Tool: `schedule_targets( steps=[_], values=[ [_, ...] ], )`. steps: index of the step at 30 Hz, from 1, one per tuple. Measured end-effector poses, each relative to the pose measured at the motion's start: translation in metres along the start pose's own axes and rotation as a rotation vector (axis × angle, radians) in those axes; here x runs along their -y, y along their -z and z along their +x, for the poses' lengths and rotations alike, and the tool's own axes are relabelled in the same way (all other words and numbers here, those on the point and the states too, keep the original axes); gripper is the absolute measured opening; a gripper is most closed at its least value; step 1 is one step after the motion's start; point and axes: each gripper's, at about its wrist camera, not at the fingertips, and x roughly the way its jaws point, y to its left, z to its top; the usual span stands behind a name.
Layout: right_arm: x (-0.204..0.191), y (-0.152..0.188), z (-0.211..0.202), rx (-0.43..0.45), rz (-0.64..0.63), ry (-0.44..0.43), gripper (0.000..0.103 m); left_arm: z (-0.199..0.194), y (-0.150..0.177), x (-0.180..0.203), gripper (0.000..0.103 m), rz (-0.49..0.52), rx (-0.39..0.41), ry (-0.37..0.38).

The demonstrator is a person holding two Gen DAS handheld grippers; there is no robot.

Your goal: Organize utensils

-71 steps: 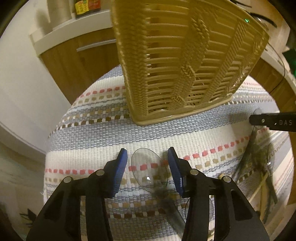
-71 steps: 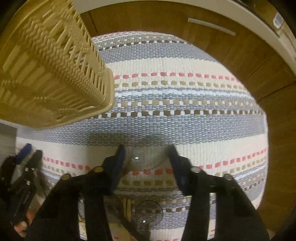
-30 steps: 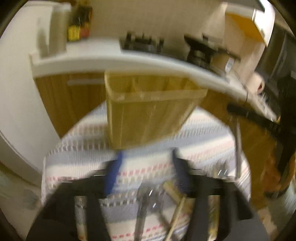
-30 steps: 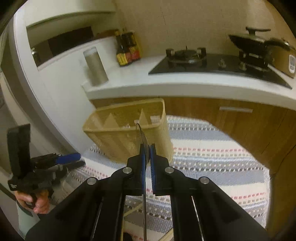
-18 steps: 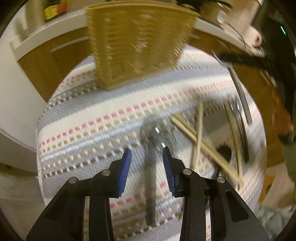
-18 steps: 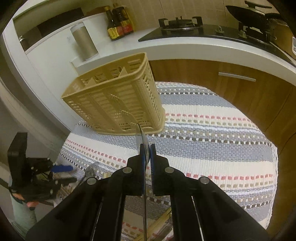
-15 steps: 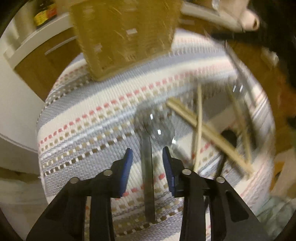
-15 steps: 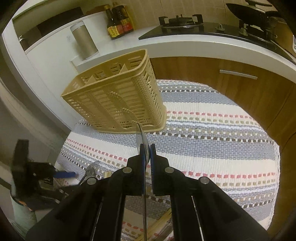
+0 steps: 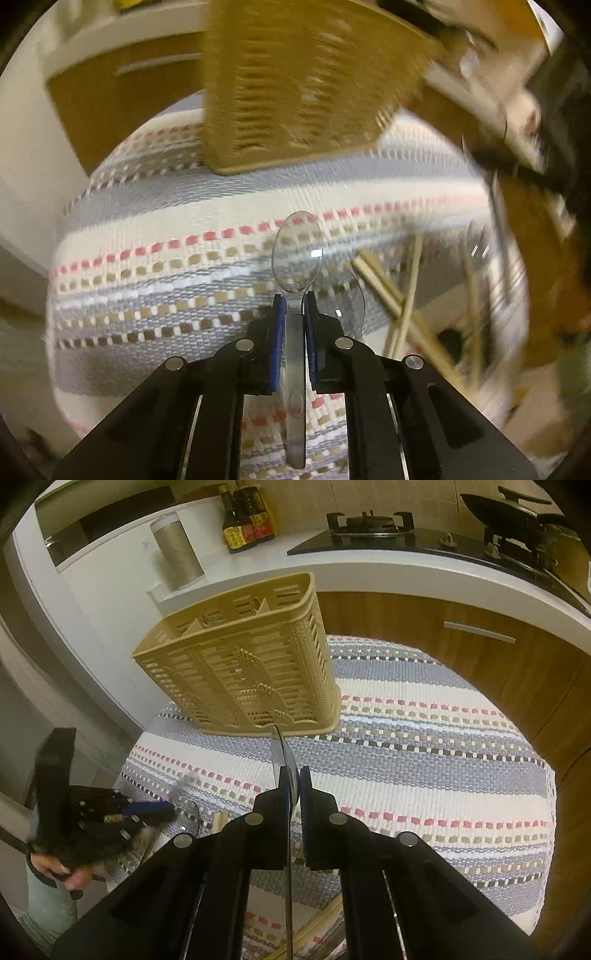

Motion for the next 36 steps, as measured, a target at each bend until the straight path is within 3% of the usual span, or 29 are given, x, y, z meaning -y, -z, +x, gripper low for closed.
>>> schedule_targets(
  steps=[6, 9, 10, 14, 16, 18, 21, 22, 24, 25, 28, 31, 36],
  values=[
    [0.003, 0.000, 0.009, -0.017, 0.020, -0.017, 0.004, -0.013, 0.002, -0.043, 0.012, -0.086, 0.002, 0.023],
    [0.003, 0.001, 0.013, -0.027, 0.023, -0.024, 0.004, -0.015, 0.014, -0.053, 0.014, -0.089, 0.007, -0.019],
    [0.003, 0.000, 0.014, -0.029, 0.021, -0.024, 0.004, -0.018, 0.015, -0.060, 0.014, -0.099, 0.011, -0.002],
    [0.002, 0.000, 0.016, -0.037, 0.020, -0.026, 0.004, -0.022, 0.017, -0.063, 0.039, -0.100, 0.014, 0.041],
    [0.002, -0.001, 0.016, -0.037, 0.023, -0.030, 0.004, -0.019, 0.013, -0.054, 0.039, -0.069, -0.007, 0.037],
    [0.002, -0.001, 0.017, -0.041, 0.023, -0.033, 0.004, -0.014, 0.008, -0.045, 0.037, -0.040, -0.045, 0.007],
    [0.003, -0.002, 0.015, -0.047, 0.016, -0.036, 0.004, -0.006, 0.003, -0.026, 0.030, 0.046, -0.091, -0.121],
    [0.003, -0.002, 0.015, -0.047, 0.013, -0.037, 0.004, -0.005, 0.001, -0.020, 0.026, 0.082, -0.110, -0.175],
    [0.002, -0.003, 0.011, -0.038, 0.000, -0.042, 0.004, -0.005, 0.001, -0.017, 0.010, 0.106, -0.120, -0.239],
    [0.001, -0.004, 0.009, -0.031, -0.007, -0.045, 0.004, -0.006, 0.000, -0.018, 0.009, 0.103, -0.118, -0.256],
    [-0.002, -0.005, -0.002, 0.010, -0.028, -0.054, 0.004, -0.020, 0.001, -0.017, 0.009, 0.068, -0.051, -0.196],
    [-0.005, -0.010, -0.018, 0.062, -0.041, -0.075, 0.004, -0.053, 0.002, -0.006, 0.009, 0.051, 0.089, -0.111],
    [-0.012, -0.033, -0.054, 0.200, -0.042, -0.120, 0.004, -0.126, -0.017, 0.017, 0.009, 0.070, 0.352, -0.047]
  ],
)
